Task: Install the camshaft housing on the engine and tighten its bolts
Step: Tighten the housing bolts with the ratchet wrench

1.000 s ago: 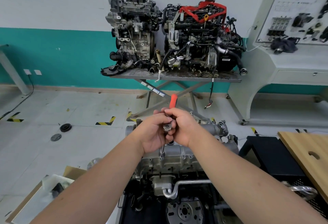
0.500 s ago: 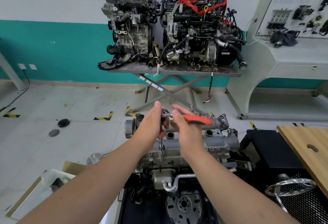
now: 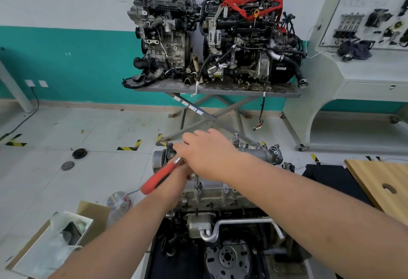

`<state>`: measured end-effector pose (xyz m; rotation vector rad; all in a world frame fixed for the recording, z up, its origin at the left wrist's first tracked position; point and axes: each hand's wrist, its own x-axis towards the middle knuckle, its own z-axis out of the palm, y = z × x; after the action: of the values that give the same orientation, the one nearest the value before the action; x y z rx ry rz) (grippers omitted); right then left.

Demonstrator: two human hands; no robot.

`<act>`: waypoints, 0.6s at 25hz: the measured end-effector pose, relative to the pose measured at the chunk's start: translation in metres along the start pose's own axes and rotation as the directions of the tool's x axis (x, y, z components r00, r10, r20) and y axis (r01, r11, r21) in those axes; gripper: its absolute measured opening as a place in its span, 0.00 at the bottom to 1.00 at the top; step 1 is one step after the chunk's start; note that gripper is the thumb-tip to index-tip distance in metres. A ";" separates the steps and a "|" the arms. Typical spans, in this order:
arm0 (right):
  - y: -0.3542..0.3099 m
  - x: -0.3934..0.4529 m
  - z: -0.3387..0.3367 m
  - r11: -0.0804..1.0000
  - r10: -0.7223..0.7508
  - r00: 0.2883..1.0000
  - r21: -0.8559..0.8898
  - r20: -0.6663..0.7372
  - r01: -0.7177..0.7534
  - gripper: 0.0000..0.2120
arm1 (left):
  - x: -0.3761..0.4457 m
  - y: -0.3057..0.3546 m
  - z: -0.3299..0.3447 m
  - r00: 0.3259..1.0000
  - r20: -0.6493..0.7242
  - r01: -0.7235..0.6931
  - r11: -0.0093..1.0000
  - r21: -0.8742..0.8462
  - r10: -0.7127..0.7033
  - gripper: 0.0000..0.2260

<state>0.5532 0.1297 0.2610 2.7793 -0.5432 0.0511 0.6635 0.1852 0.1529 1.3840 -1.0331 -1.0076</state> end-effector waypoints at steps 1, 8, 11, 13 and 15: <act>-0.004 0.007 -0.009 1.000 0.030 0.997 0.002 0.076 -0.030 0.06 | -0.002 -0.002 -0.002 1.000 0.016 -0.028 0.996 0.086 0.027 0.13; -0.009 0.031 -0.020 0.198 0.215 0.833 0.812 0.510 -0.548 0.09 | 0.000 -0.025 -0.013 0.988 0.149 -0.114 0.801 0.588 0.032 0.13; -0.022 0.021 0.000 -0.677 0.324 0.782 0.707 0.533 -0.202 0.10 | 0.002 -0.021 -0.010 0.984 0.178 -0.104 0.815 0.569 0.001 0.15; -0.026 0.016 0.017 -0.781 0.480 0.723 0.618 0.497 0.094 0.14 | 0.001 -0.017 -0.006 0.976 0.215 -0.099 0.846 0.524 -0.019 0.14; -0.031 0.006 0.032 -0.670 0.629 0.670 0.712 0.394 0.211 0.08 | 0.001 -0.013 -0.005 0.971 0.236 -0.092 0.882 0.463 -0.023 0.13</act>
<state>0.5697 0.1455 0.2224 2.7022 -2.2895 3.2423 0.6687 0.1863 0.1400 1.6533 -1.5543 -0.9438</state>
